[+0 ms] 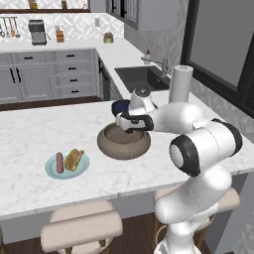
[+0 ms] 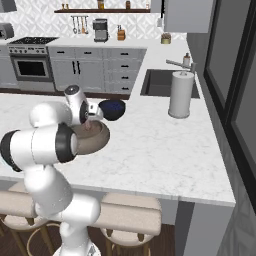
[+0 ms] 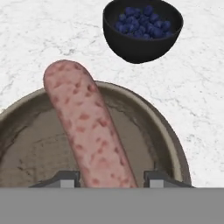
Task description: Place one bun and one sausage from the bowl on each plate.
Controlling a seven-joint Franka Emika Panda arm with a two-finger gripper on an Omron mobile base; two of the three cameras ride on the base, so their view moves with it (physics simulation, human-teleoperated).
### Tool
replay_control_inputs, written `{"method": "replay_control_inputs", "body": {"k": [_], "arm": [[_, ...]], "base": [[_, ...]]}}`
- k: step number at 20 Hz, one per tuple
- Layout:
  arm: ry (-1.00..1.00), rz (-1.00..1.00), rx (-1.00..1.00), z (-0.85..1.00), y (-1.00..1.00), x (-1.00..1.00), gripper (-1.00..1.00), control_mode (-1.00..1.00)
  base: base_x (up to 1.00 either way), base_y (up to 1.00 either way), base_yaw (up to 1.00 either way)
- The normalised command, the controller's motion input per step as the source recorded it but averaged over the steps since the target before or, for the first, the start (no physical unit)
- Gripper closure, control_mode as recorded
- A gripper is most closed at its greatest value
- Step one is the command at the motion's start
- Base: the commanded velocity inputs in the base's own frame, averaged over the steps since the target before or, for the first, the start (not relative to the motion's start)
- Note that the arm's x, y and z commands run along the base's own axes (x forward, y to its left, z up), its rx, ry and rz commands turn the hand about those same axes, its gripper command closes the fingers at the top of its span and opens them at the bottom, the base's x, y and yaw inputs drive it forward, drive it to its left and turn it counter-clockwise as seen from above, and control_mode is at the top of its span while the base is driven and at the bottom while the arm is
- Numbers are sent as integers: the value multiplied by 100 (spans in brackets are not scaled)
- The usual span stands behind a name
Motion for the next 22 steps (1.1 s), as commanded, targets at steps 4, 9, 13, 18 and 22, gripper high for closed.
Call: {"method": "replay_control_inputs", "body": {"k": [4,9,13,18,22], "arm": [[0,-4,13,100,-16,-98,100,-100],[23,-14,3,100,-40,-100,100,-100],[32,-16,0,82,-35,-100,100,-100],[20,-12,-1,42,-44,-100,100,-100],[5,-2,-1,5,-28,-100,100,-100]], "base": [[0,0,0],[0,0,0],[0,0,0],[0,0,0],[0,0,0]]}}
